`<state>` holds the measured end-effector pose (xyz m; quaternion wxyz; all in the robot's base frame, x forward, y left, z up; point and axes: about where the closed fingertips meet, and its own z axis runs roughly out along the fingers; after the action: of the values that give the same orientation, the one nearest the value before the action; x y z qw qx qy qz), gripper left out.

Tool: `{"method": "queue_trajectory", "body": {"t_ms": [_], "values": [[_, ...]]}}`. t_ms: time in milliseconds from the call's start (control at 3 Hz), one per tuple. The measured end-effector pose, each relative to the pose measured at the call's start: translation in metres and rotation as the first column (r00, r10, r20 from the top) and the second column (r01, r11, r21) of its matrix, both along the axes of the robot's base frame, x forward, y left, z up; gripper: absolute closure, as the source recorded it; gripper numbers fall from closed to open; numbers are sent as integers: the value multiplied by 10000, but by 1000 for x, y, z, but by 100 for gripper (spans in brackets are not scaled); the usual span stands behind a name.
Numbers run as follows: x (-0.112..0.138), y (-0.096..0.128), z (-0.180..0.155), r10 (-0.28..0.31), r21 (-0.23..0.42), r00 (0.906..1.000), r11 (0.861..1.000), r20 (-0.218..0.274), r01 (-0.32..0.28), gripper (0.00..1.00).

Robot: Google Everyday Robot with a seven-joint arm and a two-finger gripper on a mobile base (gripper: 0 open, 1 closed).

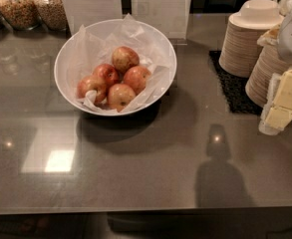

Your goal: Pick apple from white bowl

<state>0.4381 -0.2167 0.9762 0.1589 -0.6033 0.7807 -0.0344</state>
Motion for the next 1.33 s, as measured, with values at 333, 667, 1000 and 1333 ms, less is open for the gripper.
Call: {"method": "queue_trajectory", "body": {"t_ms": [333,667,1000,1333], "values": [[0,0,0,0,0,10000,10000,0,0,0],[8,7,6,188,66,9998,9998,76,-189,0],[45,40,22,1175,469,9925,9918,345,-1191,0],[45,40,21,1178,472,9924,9917,352,-1194,0]]}}
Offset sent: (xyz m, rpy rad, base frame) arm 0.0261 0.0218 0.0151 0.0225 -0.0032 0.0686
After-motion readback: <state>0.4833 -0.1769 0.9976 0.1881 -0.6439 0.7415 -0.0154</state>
